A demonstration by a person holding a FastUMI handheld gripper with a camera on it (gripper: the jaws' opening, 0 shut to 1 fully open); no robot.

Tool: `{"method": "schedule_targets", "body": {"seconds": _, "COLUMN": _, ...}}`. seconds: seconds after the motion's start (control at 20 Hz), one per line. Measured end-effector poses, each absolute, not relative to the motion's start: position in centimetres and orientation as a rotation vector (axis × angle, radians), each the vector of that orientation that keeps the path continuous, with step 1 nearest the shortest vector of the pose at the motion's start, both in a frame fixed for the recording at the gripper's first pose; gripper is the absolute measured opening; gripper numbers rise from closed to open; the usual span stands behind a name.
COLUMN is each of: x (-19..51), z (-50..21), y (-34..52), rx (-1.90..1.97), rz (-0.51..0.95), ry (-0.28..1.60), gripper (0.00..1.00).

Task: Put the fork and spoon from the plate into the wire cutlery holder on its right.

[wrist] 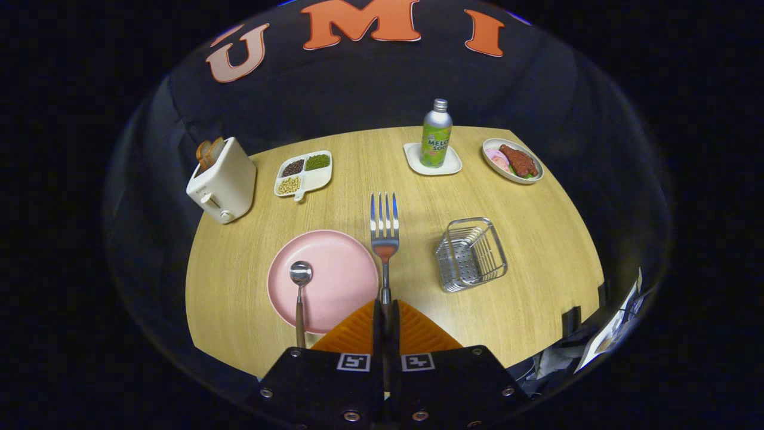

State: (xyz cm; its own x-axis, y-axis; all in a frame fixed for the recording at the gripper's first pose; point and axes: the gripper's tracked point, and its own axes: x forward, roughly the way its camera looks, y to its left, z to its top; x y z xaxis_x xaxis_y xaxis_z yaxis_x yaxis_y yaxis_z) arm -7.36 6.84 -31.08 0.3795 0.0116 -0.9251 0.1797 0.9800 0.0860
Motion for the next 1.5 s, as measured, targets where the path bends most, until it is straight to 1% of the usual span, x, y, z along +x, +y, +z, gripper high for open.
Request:
{"method": "schedule_targets", "body": {"seconds": 0.2, "x": -7.7, "z": -30.5, "y": 2.2, "rx": 0.14, "rz": -0.096, "ry": 1.213, "gripper": 0.04}}
{"method": "schedule_targets", "body": {"seconds": 0.5, "x": -8.4, "z": -32.3, "y": -2.5, "rx": 0.045, "rz": 0.016, "ry": 1.36, "gripper": 0.05}}
{"method": "schedule_targets", "body": {"seconds": 0.8, "x": -8.6, "z": -34.9, "y": -4.9, "rx": 0.012, "rz": 0.115, "ry": 1.523, "gripper": 0.05}}
{"method": "schedule_targets", "body": {"seconds": 1.25, "x": -8.9, "z": -36.9, "y": -5.0, "rx": -0.029, "rz": 0.272, "ry": 1.739, "gripper": 0.06}}
{"method": "schedule_targets", "body": {"seconds": 1.5, "x": -8.0, "z": -38.4, "y": -4.5, "rx": -0.011, "rz": 0.26, "ry": 1.78, "gripper": 0.06}}
